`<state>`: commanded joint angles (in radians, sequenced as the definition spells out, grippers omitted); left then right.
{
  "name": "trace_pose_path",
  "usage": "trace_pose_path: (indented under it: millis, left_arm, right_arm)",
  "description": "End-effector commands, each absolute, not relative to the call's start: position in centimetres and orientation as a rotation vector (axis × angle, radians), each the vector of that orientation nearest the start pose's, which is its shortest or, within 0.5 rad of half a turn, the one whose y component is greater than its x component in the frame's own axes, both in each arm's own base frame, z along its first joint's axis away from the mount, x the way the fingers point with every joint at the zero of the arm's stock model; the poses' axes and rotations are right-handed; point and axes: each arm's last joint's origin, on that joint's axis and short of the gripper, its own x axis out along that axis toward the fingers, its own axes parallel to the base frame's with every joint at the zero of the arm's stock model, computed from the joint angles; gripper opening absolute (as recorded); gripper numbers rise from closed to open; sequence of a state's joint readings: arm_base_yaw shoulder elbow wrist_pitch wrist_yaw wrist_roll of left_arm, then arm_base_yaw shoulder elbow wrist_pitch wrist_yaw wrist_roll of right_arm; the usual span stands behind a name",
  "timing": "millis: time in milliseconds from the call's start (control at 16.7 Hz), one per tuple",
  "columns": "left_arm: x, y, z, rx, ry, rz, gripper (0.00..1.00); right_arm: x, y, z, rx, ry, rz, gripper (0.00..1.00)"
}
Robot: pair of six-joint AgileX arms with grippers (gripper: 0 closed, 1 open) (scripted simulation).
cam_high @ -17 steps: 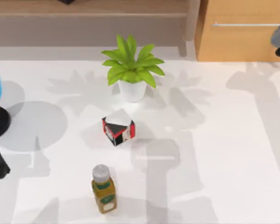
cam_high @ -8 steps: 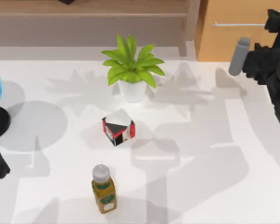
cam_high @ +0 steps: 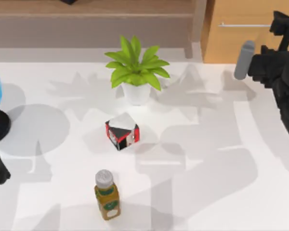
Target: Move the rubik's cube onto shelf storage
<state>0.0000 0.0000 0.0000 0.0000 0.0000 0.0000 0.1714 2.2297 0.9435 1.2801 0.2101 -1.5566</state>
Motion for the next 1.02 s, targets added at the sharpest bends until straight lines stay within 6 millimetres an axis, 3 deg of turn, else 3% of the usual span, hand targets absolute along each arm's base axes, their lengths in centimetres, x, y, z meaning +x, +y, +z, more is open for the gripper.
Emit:
trace_pose_path:
  millis: [360,600,1020]
  left_arm:
    - [10.6,-0.1,16.0,0.0,0.0,0.0,1.0]
    - [10.6,-0.1,16.0,0.0,0.0,0.0,1.0]
    - [10.6,-0.1,16.0,0.0,0.0,0.0,1.0]
  right_arm:
    - [42.9,6.9,8.9,-1.571,0.008,-0.008,1.0]
    - [43.1,6.9,8.9,-1.571,0.008,-0.008,1.0]
    - [43.1,6.9,8.9,-1.571,0.008,-0.008,0.47]
